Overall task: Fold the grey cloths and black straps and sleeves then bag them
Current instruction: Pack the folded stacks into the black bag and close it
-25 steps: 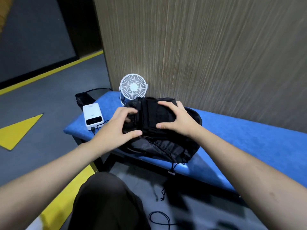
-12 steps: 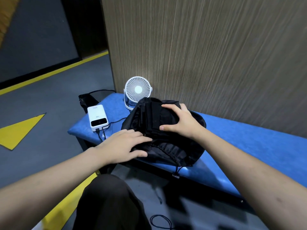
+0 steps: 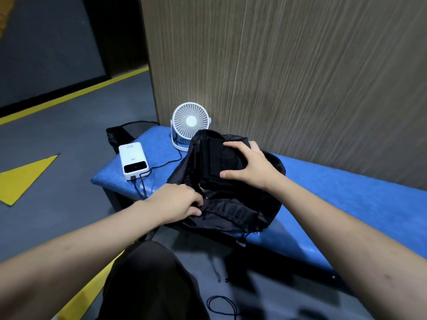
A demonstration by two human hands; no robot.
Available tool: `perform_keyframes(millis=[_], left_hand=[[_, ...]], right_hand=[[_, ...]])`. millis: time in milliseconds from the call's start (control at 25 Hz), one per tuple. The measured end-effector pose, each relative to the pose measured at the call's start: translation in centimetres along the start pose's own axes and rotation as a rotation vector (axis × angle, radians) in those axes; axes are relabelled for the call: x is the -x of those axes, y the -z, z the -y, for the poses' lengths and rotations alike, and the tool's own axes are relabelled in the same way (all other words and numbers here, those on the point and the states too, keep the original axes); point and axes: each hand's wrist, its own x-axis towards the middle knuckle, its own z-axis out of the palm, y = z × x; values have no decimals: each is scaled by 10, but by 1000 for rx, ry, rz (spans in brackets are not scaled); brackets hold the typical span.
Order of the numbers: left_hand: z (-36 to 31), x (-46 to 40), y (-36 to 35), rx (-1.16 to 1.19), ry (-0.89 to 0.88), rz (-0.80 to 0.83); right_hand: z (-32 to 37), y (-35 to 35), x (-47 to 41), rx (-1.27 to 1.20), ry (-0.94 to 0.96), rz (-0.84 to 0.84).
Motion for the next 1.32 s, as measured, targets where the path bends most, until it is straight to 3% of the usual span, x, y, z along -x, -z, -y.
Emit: perform_keyframes(millis=[240,400,560,760,1080,1320], left_hand=[[0,25,38,119,-102,-302],[0,36,67,197,-29,-502],[6,33,78,124,-91,-645],[18,33,79,11,-85,-711],[11,36,94,210,126,-842],[4,31,101,222,142,-858]], right_hand=[[-2,1,1,-7,3,4],[-1,1,2,-9,24,16],[0,11,4,21,7,61],[5,27,12,33,28,112],[7,59,47,53,183,71],[2,63,63,429,367,34]])
